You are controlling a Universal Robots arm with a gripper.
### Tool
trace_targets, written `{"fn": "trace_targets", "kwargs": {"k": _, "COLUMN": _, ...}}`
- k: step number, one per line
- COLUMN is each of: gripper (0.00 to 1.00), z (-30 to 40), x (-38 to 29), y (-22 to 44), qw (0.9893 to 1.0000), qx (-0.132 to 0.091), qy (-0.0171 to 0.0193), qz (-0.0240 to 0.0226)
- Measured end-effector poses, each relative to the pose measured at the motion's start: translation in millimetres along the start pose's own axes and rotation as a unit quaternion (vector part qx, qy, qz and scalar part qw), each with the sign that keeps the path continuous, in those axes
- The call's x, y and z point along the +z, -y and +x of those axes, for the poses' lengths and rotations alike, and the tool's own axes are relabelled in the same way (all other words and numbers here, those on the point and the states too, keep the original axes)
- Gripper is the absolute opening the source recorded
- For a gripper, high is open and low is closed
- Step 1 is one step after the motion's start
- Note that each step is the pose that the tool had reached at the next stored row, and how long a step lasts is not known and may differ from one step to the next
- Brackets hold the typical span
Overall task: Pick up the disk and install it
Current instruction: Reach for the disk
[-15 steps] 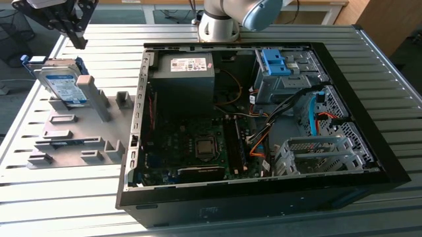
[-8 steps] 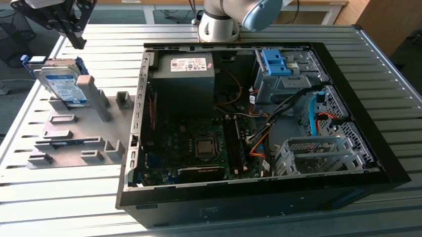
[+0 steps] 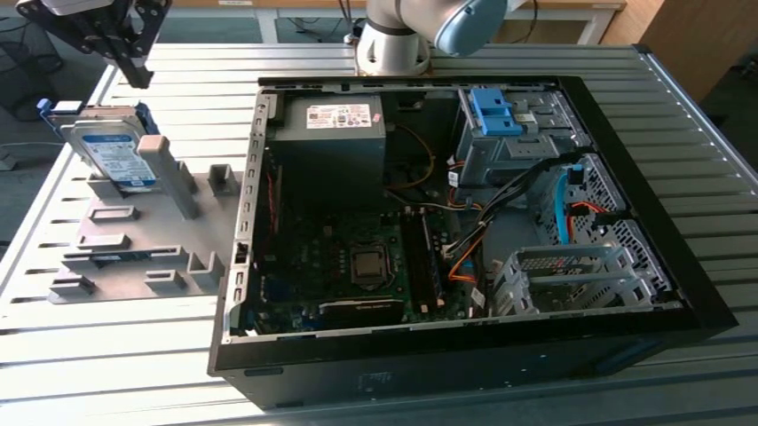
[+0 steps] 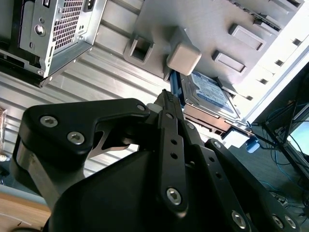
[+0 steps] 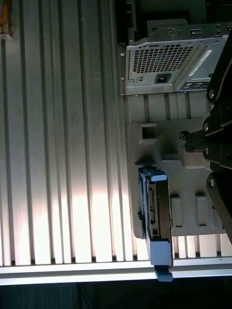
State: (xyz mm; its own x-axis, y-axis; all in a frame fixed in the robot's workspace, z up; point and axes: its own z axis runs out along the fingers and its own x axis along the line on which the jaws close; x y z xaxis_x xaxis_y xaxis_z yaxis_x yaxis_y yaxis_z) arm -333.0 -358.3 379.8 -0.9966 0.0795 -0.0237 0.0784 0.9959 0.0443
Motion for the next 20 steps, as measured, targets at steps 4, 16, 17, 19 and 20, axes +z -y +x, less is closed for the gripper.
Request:
{"fn": "trace_targets", "kwargs": {"k": 4, "gripper": 0.11, "z": 1.1, "x": 0.1, "y": -0.1, "qw": 1.0, "qx": 0.0, "qy": 0.0, "qz": 0.0}}
{"fn": "trace_targets", "kwargs": {"k": 16, "gripper": 0.11, "z": 3.3, "x": 0.3, "y": -0.2, "qw": 1.0, "qx": 0.0, "qy": 0.0, "qz": 0.0}}
{"fn": "trace_targets", "kwargs": {"k": 17, "gripper": 0.11, "z": 3.5, "x": 0.3, "y": -0.1, "qw": 1.0, "qx": 0.0, "qy": 0.0, "qz": 0.0}}
{"fn": "trace_targets", "kwargs": {"k": 19, "gripper": 0.11, "z": 4.1, "x": 0.4, "y": -0.2, "qw": 1.0, "qx": 0.0, "qy": 0.0, "qz": 0.0}}
{"fn": "trace_targets", "kwargs": {"k": 20, "gripper": 0.11, "z": 4.3, "x": 0.3, "y": -0.2, "qw": 1.0, "qx": 0.0, "qy": 0.0, "qz": 0.0}}
